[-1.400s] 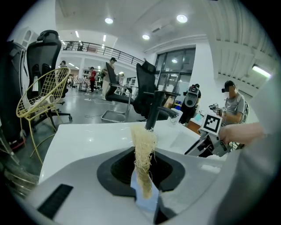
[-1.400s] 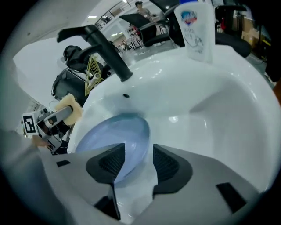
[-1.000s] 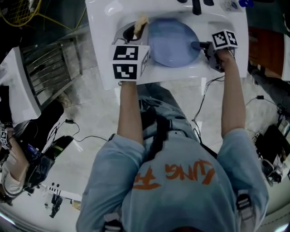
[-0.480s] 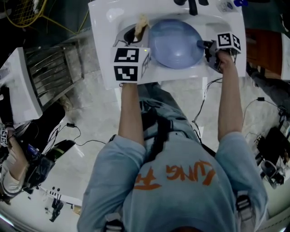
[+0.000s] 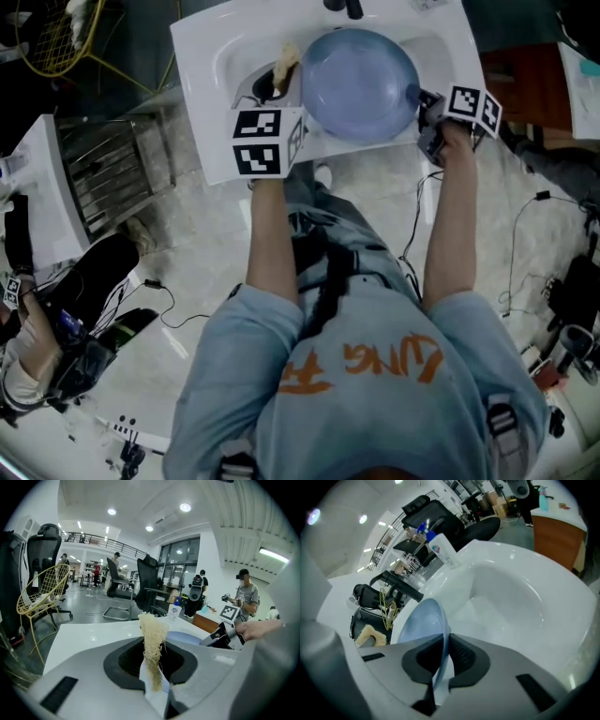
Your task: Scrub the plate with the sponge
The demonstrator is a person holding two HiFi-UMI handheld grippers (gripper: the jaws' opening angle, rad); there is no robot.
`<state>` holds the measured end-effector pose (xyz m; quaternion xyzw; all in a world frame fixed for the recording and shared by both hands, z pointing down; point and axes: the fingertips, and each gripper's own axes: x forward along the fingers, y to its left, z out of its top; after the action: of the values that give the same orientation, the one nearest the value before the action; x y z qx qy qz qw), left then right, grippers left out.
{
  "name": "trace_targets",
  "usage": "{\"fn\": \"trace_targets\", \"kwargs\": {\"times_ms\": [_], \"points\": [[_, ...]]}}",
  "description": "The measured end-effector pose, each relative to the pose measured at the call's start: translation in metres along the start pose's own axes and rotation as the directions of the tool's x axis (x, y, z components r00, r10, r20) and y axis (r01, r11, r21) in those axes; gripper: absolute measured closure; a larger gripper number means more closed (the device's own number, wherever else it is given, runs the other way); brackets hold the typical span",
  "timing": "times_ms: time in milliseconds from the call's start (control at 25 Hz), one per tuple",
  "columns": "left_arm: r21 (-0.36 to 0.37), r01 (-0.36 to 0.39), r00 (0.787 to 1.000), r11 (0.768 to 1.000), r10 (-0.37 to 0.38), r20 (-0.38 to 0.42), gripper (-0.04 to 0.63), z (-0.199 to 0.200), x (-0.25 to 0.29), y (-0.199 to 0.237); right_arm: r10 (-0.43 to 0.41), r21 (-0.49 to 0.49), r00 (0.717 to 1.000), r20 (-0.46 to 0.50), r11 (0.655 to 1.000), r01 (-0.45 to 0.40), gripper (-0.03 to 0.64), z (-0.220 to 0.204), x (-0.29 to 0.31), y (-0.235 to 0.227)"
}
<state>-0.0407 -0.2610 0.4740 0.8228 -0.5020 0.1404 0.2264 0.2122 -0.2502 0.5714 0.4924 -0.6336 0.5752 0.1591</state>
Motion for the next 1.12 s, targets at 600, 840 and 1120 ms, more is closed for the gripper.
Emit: {"fn": "trace_targets", "kwargs": {"times_ms": [600,840,1120], "points": [[0.171,0.132,0.989,0.976,-0.142,0.046,0.546,0.058,0.0,-0.104,-0.059,-0.277,0.912,0.406,0.943,0.185,0.595,0.044,-0.122,0.024],[0.147,0.273,0.952,0.951,-0.289,0.098,0.546,0.089,0.008,-0.162,0.004,-0.339,0.858,0.513,0.92,0.198,0.595,0.064,-0.176,0.047],[0.124,0.381,0.909,0.916,-0.396,0.129,0.546,0.116,0.016,-0.221,0.158,-0.448,0.839,0.521,0.887,0.111,0.6,0.056,-0.179,0.076]]}}
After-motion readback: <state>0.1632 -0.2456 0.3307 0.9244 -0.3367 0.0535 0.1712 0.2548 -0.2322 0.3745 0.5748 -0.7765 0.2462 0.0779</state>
